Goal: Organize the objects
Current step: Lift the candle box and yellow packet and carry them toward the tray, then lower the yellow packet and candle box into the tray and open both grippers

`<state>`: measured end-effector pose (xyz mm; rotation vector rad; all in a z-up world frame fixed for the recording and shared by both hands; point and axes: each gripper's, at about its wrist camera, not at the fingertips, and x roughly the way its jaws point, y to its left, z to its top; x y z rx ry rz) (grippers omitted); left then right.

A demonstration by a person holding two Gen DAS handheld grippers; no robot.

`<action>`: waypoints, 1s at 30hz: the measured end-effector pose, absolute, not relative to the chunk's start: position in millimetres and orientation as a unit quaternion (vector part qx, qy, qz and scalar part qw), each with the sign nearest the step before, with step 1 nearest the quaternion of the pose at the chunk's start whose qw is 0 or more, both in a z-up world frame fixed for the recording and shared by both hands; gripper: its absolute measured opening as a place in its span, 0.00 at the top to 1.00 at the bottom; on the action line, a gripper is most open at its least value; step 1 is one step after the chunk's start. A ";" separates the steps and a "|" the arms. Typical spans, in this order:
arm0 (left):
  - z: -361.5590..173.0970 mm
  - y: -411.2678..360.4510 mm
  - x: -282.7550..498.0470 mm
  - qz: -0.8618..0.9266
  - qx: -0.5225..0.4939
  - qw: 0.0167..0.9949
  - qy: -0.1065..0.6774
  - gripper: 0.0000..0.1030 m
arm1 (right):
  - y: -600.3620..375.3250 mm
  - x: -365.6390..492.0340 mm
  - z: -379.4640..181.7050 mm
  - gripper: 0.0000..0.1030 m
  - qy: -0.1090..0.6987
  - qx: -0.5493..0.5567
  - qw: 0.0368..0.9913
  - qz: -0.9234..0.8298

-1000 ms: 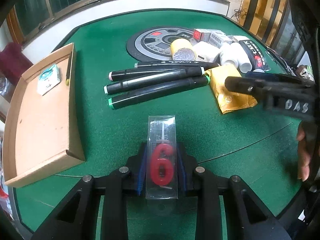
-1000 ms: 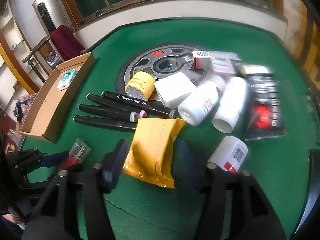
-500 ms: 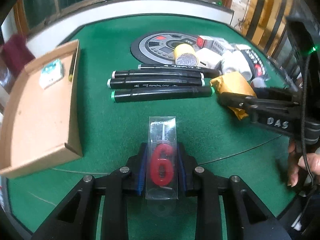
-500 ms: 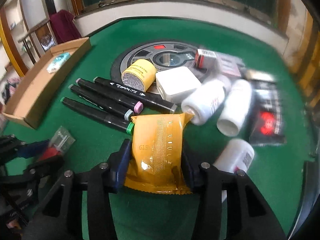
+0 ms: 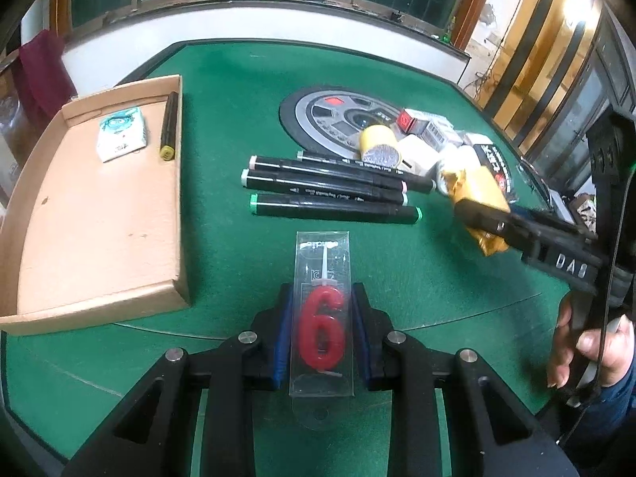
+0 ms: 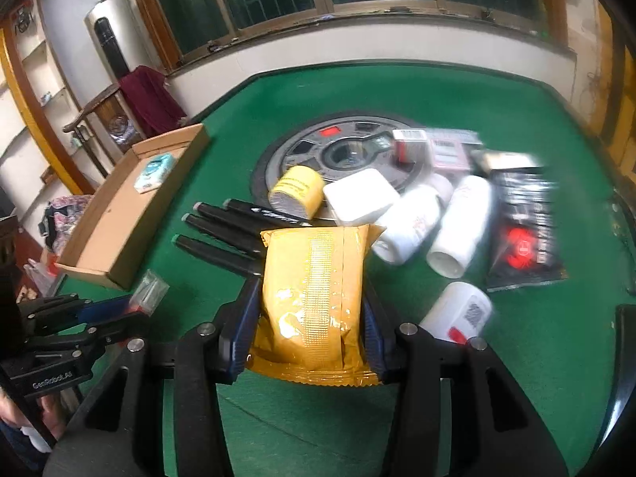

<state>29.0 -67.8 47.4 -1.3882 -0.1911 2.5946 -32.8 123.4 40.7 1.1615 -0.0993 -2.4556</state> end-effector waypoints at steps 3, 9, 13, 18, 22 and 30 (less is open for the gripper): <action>55.1 -75.6 29.3 0.879 -0.460 0.097 -0.078 0.77 | 114.4 -30.9 41.7 0.56 -0.039 0.422 0.229 -0.876; 76.0 -113.5 30.5 0.892 -0.434 0.076 -0.106 0.77 | 92.6 -33.4 45.0 0.56 -0.052 0.435 0.270 -0.857; 84.2 -152.2 26.0 0.895 -0.423 0.053 -0.133 0.77 | 63.6 -36.8 58.0 0.56 -0.046 0.436 0.301 -0.847; 88.6 -193.1 14.3 0.896 -0.419 0.024 -0.149 0.77 | 13.9 -47.0 77.4 0.56 -0.023 0.433 0.335 -0.837; 89.4 -220.9 -7.0 0.893 -0.422 0.008 -0.156 0.77 | -31.2 -71.5 87.4 0.56 -0.012 0.439 0.352 -0.826; 66.6 -262.0 -70.9 0.876 -0.449 -0.040 -0.170 0.77 | -113.4 -154.5 86.0 0.56 -0.029 0.473 0.350 -0.808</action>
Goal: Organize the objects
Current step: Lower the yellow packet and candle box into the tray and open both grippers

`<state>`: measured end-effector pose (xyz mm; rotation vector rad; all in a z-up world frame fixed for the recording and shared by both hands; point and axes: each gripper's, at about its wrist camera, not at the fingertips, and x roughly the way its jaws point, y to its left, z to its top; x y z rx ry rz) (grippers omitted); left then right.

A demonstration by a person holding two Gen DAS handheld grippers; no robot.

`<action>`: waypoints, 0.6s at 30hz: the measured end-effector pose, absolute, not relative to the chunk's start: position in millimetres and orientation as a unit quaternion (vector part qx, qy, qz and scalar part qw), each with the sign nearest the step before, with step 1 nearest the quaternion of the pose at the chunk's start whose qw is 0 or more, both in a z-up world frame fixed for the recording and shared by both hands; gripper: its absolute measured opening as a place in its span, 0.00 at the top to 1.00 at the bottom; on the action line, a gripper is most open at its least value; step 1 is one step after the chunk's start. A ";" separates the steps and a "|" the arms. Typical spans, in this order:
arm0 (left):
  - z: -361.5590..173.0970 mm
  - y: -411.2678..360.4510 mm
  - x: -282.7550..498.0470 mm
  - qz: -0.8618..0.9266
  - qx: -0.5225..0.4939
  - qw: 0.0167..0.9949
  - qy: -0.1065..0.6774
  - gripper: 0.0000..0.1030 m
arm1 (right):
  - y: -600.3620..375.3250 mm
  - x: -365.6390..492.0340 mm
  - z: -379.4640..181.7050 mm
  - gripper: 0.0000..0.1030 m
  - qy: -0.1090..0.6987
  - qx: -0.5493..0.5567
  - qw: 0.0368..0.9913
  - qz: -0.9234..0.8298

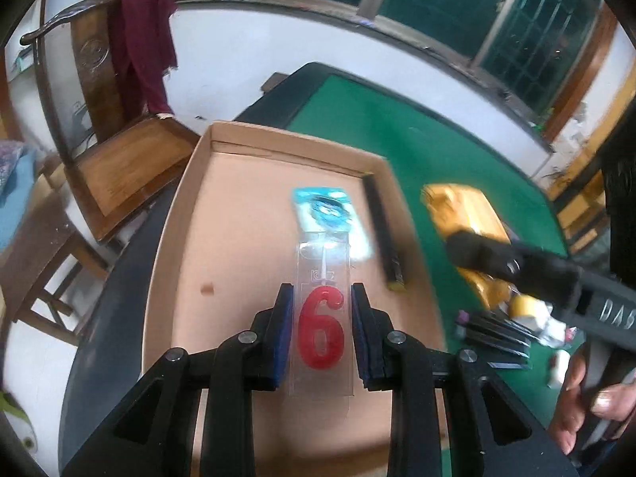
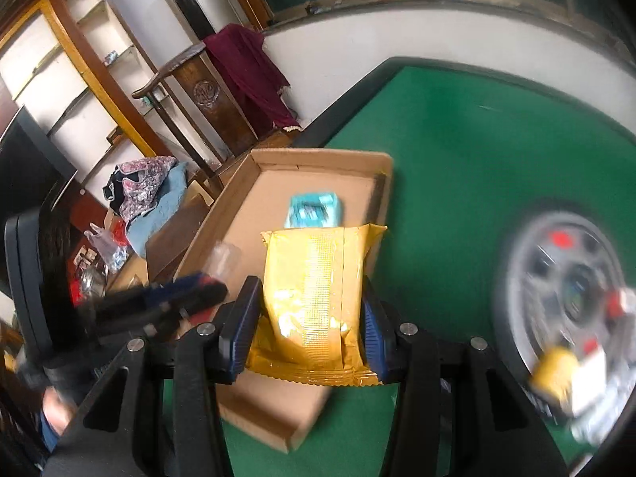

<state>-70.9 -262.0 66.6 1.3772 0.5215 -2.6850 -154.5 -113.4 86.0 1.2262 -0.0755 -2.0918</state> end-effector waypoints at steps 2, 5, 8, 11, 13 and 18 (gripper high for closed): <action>54.1 -269.7 -84.7 -0.868 0.459 0.040 0.187 0.77 | -139.5 -175.4 76.6 0.56 -0.030 0.486 0.349 -0.801; 44.5 -279.1 -92.1 -0.863 0.459 0.047 0.206 0.77 | -168.7 -197.4 63.5 0.56 -0.029 0.498 0.347 -0.795; 30.2 -285.9 -94.5 -0.853 0.465 0.050 0.230 0.77 | -191.8 -219.6 50.7 0.56 -0.045 0.510 0.349 -0.785; 23.1 -289.3 -90.6 -0.851 0.466 0.046 0.238 0.77 | -209.9 -232.3 42.7 0.56 -0.039 0.510 0.353 -0.783; 19.5 -289.8 -90.6 -0.849 0.468 0.048 0.239 0.77 | -222.1 -235.6 36.4 0.56 -0.025 0.514 0.349 -0.783; 19.1 -295.0 -90.7 -0.849 0.463 0.039 0.251 0.77 | -237.0 -248.3 25.8 0.56 -0.025 0.521 0.345 -0.780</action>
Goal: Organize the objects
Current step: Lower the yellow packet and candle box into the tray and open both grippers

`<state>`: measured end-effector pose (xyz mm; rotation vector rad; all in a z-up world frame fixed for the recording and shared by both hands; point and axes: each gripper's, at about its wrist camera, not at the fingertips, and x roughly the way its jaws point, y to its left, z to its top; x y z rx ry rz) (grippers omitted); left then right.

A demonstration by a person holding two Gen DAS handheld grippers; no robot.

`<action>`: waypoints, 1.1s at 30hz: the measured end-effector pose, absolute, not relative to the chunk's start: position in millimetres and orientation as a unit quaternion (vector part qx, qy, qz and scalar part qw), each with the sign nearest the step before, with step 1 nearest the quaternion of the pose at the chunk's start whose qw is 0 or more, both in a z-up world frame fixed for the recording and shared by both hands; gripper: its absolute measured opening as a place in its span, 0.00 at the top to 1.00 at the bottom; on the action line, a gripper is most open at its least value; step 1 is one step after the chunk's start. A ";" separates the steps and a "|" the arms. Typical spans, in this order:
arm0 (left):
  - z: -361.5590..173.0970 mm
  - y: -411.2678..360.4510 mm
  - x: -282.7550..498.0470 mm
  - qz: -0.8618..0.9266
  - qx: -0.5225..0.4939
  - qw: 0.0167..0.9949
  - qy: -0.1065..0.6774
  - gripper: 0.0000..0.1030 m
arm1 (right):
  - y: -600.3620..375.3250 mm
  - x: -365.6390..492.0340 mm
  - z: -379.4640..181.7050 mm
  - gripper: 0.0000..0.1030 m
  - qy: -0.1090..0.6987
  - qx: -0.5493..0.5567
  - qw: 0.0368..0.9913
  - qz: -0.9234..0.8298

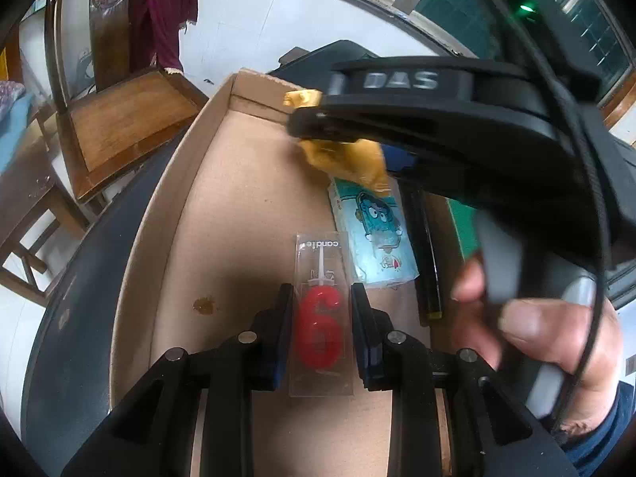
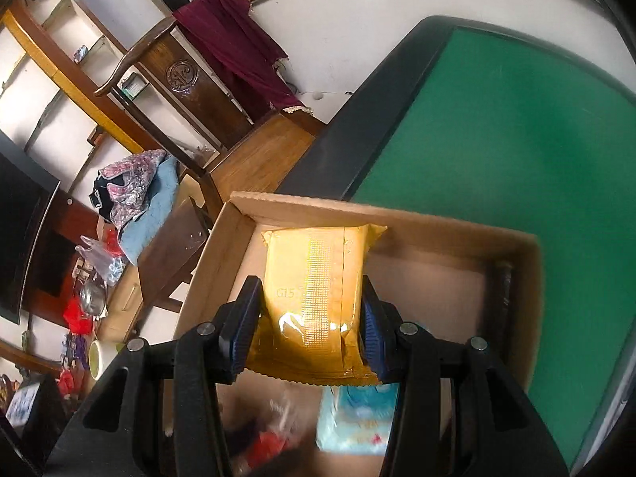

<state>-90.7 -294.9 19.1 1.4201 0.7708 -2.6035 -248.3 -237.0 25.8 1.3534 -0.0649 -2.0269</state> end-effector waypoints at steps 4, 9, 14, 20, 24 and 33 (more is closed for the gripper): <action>16.6 -300.9 -90.8 -0.844 0.462 0.043 0.267 0.77 | -240.8 -247.0 24.2 0.56 -0.011 0.521 0.342 -0.782; 16.2 -304.4 -94.3 -0.843 0.460 0.047 0.276 0.77 | -241.7 -250.8 20.6 0.56 -0.008 0.527 0.343 -0.777; 15.8 -306.5 -96.6 -0.843 0.457 0.051 0.280 0.76 | -243.7 -251.2 18.2 0.55 -0.009 0.540 0.351 -0.765; 17.0 -308.8 -95.6 -0.840 0.453 0.045 0.296 0.75 | -237.3 -247.4 26.1 0.55 -0.020 0.538 0.354 -0.765; 20.2 -313.8 -90.6 -0.838 0.439 0.034 0.322 0.73 | -224.5 -239.8 38.2 0.55 -0.033 0.527 0.360 -0.769; 39.6 -291.0 -75.9 -0.849 0.422 0.025 0.318 0.65 | -176.0 -211.7 63.0 0.55 -0.063 0.509 0.373 -0.774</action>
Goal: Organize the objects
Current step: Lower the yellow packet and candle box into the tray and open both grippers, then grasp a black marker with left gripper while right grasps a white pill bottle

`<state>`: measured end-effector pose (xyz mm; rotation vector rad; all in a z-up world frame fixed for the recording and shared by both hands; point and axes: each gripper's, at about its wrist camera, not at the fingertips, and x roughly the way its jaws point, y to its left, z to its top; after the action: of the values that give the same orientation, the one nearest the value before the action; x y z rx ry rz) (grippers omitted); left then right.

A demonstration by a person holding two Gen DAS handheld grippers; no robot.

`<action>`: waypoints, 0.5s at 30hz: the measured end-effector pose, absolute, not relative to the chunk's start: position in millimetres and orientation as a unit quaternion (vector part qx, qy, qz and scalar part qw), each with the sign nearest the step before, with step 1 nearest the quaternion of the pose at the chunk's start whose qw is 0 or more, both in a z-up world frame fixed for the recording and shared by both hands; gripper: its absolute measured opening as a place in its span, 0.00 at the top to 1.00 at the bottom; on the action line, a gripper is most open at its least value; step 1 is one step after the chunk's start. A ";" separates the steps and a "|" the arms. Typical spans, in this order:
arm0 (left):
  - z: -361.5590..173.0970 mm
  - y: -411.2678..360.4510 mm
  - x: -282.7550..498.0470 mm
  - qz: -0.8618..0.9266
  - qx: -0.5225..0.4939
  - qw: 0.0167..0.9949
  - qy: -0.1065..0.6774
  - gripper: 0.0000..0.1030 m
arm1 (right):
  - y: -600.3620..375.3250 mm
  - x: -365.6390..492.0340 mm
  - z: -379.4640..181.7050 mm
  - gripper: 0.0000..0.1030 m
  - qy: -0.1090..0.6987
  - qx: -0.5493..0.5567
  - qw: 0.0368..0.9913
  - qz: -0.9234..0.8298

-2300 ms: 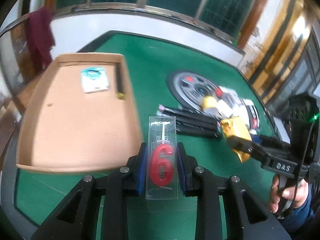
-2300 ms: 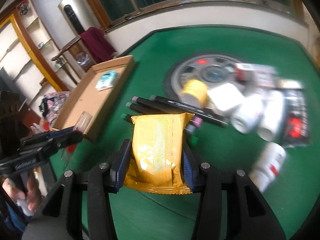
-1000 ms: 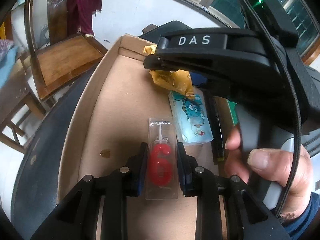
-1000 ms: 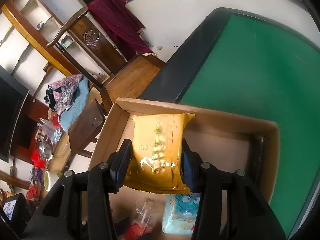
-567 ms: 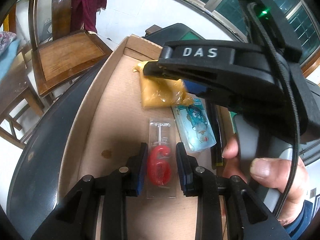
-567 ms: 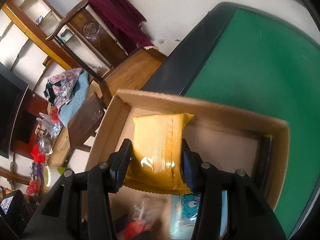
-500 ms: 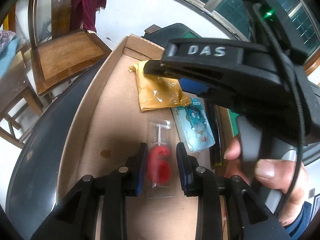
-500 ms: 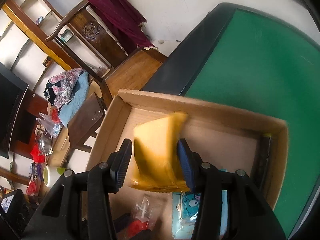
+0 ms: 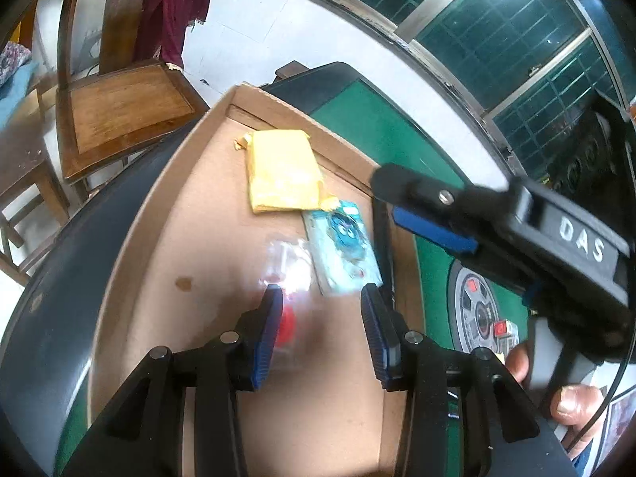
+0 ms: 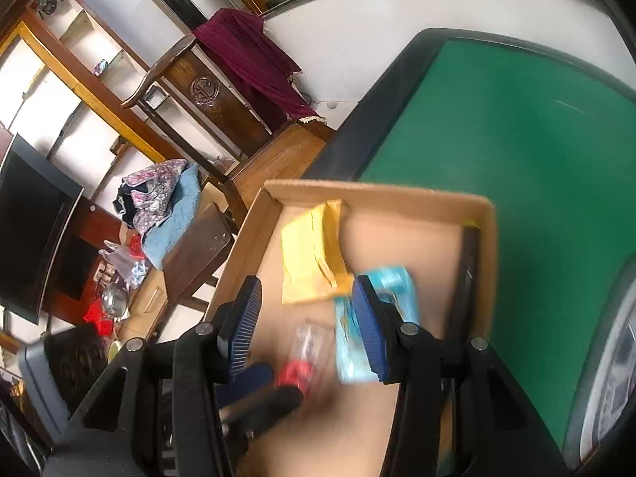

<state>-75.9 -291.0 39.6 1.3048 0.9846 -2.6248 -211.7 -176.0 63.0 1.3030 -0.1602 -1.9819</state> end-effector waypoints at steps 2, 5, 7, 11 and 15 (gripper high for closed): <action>41.9 -281.2 -72.3 -0.851 0.422 0.023 0.310 0.65 | -163.7 -205.2 64.1 0.55 -0.066 0.507 0.371 -0.775; 49.1 -263.4 -63.6 -0.861 0.419 0.018 0.286 0.65 | -136.2 -194.1 65.0 0.55 -0.080 0.506 0.373 -0.774; 56.0 -244.1 -57.3 -0.871 0.416 0.009 0.262 0.65 | -112.3 -184.2 66.2 0.55 -0.092 0.506 0.373 -0.772; 64.4 -196.4 -52.2 -0.884 0.423 -0.032 0.198 0.65 | -48.4 -158.4 66.6 0.55 -0.117 0.499 0.371 -0.774; 67.7 -135.4 -53.6 -0.884 0.441 -0.091 0.124 0.65 | 19.9 -128.1 66.7 0.55 -0.129 0.485 0.351 -0.790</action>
<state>-53.6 -135.4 67.7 1.4711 0.4134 -2.9511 -128.1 19.9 66.7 1.2558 -0.3348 -2.0457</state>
